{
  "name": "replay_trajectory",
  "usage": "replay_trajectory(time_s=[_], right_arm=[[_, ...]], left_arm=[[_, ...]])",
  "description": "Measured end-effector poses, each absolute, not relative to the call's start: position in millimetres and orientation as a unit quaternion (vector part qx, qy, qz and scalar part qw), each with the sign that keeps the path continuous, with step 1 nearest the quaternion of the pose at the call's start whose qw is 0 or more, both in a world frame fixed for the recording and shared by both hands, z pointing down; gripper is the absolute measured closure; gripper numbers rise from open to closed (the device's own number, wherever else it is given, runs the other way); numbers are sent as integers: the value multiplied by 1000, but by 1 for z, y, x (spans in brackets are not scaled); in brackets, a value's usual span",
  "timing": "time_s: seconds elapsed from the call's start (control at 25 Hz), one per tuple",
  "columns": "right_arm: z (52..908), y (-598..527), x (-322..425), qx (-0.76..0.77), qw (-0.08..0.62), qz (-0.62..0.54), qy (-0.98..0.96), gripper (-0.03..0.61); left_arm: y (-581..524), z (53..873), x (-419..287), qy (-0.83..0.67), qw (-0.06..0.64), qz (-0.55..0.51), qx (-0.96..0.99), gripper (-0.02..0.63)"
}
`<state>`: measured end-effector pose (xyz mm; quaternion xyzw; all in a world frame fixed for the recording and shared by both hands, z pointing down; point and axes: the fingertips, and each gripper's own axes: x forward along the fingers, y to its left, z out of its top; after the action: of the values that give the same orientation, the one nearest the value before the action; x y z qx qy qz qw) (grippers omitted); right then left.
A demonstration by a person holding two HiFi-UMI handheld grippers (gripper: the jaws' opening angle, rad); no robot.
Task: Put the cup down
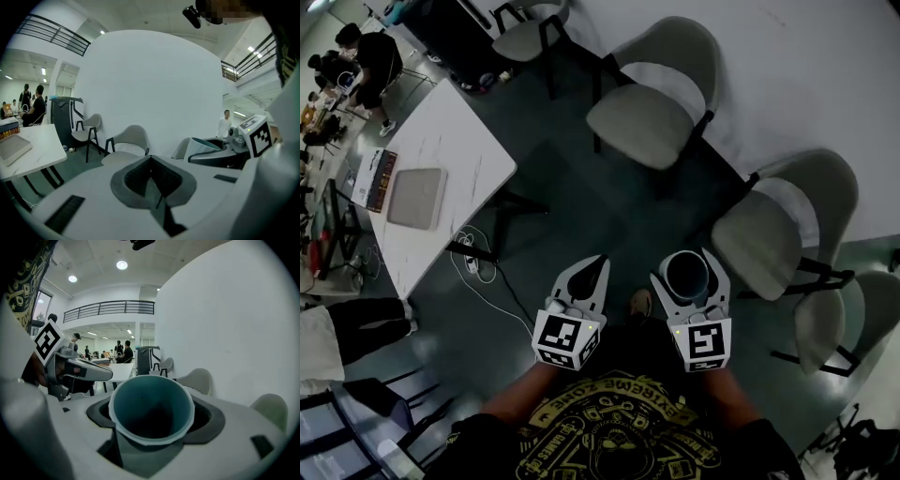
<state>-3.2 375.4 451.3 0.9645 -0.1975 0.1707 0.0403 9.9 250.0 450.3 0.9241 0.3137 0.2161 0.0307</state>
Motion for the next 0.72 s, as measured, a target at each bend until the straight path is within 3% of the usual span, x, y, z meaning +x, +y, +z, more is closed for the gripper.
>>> replay_trajectory(time_s=[0.72], right_arm=[[439, 267, 43, 940, 73, 167, -288, 193]], left_arm=[[143, 445, 36, 221, 67, 205, 951, 618]])
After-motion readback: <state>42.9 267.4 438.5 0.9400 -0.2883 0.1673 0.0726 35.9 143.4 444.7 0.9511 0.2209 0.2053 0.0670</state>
